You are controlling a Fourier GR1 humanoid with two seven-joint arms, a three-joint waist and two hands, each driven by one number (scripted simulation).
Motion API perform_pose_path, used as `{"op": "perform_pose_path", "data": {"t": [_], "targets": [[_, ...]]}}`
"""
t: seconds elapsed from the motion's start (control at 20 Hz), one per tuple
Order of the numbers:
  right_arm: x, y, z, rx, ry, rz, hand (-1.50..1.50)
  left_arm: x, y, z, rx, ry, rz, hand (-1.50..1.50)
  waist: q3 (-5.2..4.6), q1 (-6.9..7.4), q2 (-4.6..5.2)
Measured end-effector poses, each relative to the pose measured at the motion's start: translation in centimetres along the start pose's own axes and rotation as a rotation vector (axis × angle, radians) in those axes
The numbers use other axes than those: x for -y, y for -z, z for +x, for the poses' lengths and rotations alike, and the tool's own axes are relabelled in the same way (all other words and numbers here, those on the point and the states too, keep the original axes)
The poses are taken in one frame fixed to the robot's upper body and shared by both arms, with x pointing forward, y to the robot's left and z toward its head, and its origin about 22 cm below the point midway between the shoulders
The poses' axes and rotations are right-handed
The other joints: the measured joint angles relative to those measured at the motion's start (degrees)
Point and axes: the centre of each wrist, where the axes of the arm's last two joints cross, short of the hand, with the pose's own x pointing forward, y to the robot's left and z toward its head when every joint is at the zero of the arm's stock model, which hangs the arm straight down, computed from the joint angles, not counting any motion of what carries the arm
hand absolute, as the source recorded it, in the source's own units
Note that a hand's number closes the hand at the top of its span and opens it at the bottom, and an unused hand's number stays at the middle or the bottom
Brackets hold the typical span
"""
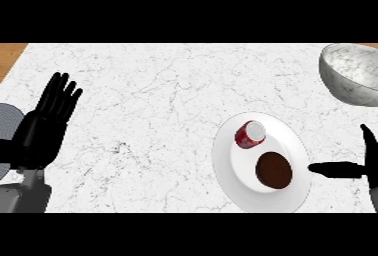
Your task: Pick the cupcake from the plate and place it in the bowl
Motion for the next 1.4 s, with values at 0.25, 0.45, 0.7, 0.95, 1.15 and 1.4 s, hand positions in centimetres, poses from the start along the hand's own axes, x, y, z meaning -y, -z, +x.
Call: {"op": "perform_pose_path", "data": {"t": [0.25, 0.45, 0.7, 0.95, 1.15, 1.4], "targets": [[0.5, -1.9, 3.5, -0.119, -0.175, 0.298, -1.5, 0.3, 0.3, -0.2, -0.001, -0.005, -0.014, 0.0, 0.11, 0.61, 0.0], [2.3, -3.2, 8.1, -0.095, -0.205, 0.416, -1.5, 0.2, 0.3, -0.7, -0.004, -0.009, -0.014, 0.0, 0.27, 0.49, -0.12], [2.8, -4.2, 11.1, -0.078, -0.222, 0.469, -1.5, -0.4, 0.2, -1.2, -0.002, -0.012, -0.008, 0.0, 0.4, 0.04, -0.19], [1.5, -5.0, 11.9, -0.07, -0.231, 0.514, -1.5, -0.7, 0.1, -1.2, -0.005, -0.012, -0.003, 0.0, 0.48, -0.37, -0.29], [0.3, -5.8, 11.6, -0.06, -0.246, 0.531, -1.5, -1.1, -0.1, -1.0, -0.005, -0.012, 0.001, 0.0, 0.48, -0.65, -0.41], [-0.9, -6.6, 10.4, -0.043, -0.282, 0.481, -1.5, -1.2, -0.2, -0.8, -0.006, -0.009, 0.008, 0.0, 0.5, -1.09, -0.48]]}}
